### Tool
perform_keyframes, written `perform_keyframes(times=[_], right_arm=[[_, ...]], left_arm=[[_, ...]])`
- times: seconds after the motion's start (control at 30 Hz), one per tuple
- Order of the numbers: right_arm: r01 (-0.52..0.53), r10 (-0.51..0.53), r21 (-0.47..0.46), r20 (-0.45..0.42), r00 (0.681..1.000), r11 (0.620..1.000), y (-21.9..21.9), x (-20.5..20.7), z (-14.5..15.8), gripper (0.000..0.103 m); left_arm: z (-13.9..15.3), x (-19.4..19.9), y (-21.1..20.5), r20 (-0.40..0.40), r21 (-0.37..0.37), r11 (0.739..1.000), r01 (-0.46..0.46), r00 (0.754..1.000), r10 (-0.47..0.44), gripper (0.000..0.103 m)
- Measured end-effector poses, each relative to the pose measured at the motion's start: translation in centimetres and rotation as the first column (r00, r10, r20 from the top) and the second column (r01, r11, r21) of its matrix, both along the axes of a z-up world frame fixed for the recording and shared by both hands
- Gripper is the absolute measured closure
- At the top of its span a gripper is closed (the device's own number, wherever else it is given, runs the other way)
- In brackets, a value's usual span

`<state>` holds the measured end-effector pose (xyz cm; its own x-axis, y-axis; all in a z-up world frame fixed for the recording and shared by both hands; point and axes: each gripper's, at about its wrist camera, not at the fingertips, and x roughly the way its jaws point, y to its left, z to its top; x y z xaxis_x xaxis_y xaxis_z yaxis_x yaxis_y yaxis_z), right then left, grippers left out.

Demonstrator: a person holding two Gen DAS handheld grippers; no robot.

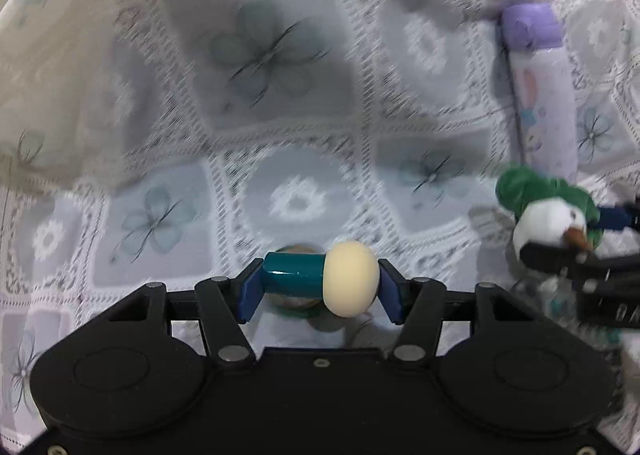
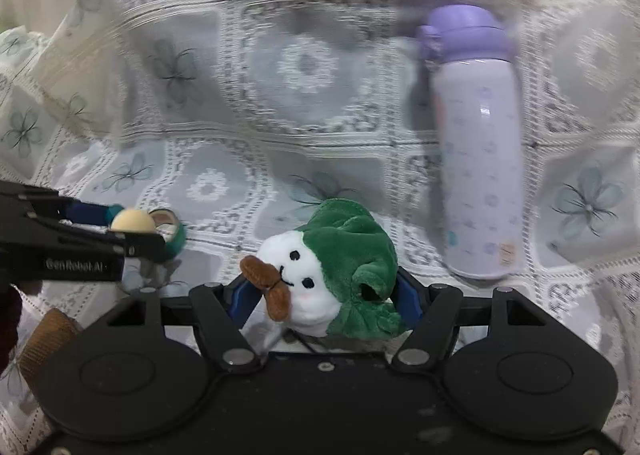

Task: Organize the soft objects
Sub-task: 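Carry the plush and peg toy to the basket and open both grippers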

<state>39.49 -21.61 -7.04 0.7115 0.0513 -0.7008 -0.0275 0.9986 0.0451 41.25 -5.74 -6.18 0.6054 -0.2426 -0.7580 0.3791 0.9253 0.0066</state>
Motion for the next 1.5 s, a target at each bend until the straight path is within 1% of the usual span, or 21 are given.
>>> perform_keyframes(times=[0.2,0.43,0.6,0.7,0.8,0.9,1.03,1.13,1.23,1.3,1.4,1.5], right_arm=[[0.080,-0.081,0.024,0.004,0.997,0.996,-3.7,-2.2,0.4,0.035],[0.191,-0.190,0.050,-0.011,0.982,0.980,-8.4,-5.8,0.6,0.034],[0.259,-0.258,0.045,-0.028,0.966,0.965,-10.6,-9.1,0.7,0.034],[0.294,-0.291,0.060,-0.047,0.956,0.954,-11.6,-11.5,0.8,0.034],[0.324,-0.319,0.066,-0.066,0.945,0.944,-12.2,-14.7,0.9,0.034],[0.352,-0.348,0.061,-0.076,0.935,0.934,-12.4,-17.5,1.1,0.034],[0.381,-0.374,0.077,-0.099,0.922,0.921,-12.1,-21.5,1.2,0.034],[0.391,-0.380,0.089,-0.118,0.917,0.916,-11.3,-24.2,1.3,0.034],[0.383,-0.371,0.093,-0.126,0.920,0.919,-9.9,-26.8,1.6,0.034],[0.370,-0.357,0.102,-0.129,0.925,0.923,-8.7,-28.3,1.8,0.034],[0.334,-0.320,0.108,-0.130,0.938,0.936,-6.7,-30.2,2.3,0.033],[0.291,-0.279,0.116,-0.112,0.954,0.950,-4.3,-32.1,3.0,0.034]], left_arm=[[1.5,-0.1,-5.4,0.008,-0.009,0.999,0.048,0.999,-0.048,0.047],[2.1,-1.5,-11.7,-0.010,-0.029,0.993,0.112,0.994,-0.113,0.047],[2.1,-4.3,-15.9,-0.024,-0.022,0.982,0.189,0.982,-0.190,0.047],[2.1,-6.6,-17.4,-0.035,-0.017,0.972,0.235,0.971,-0.236,0.047],[2.1,-8.5,-18.2,-0.061,-0.025,0.964,0.264,0.962,-0.265,0.047],[2.4,-11.0,-18.1,-0.105,-0.039,0.960,0.278,0.954,-0.280,0.047],[2.9,-14.9,-16.9,-0.134,-0.055,0.953,0.297,0.944,-0.302,0.047],[3.1,-17.9,-15.5,-0.144,-0.046,0.953,0.300,0.942,-0.304,0.047],[3.4,-20.9,-13.5,-0.158,-0.051,0.956,0.290,0.943,-0.294,0.047],[3.7,-23.1,-11.7,-0.170,-0.053,0.961,0.271,0.946,-0.276,0.047],[4.3,-25.3,-8.9,-0.162,-0.059,0.976,0.211,0.963,-0.217,0.047],[5.3,-27.0,-6.1,-0.146,-0.069,0.985,0.155,0.976,-0.164,0.047]])
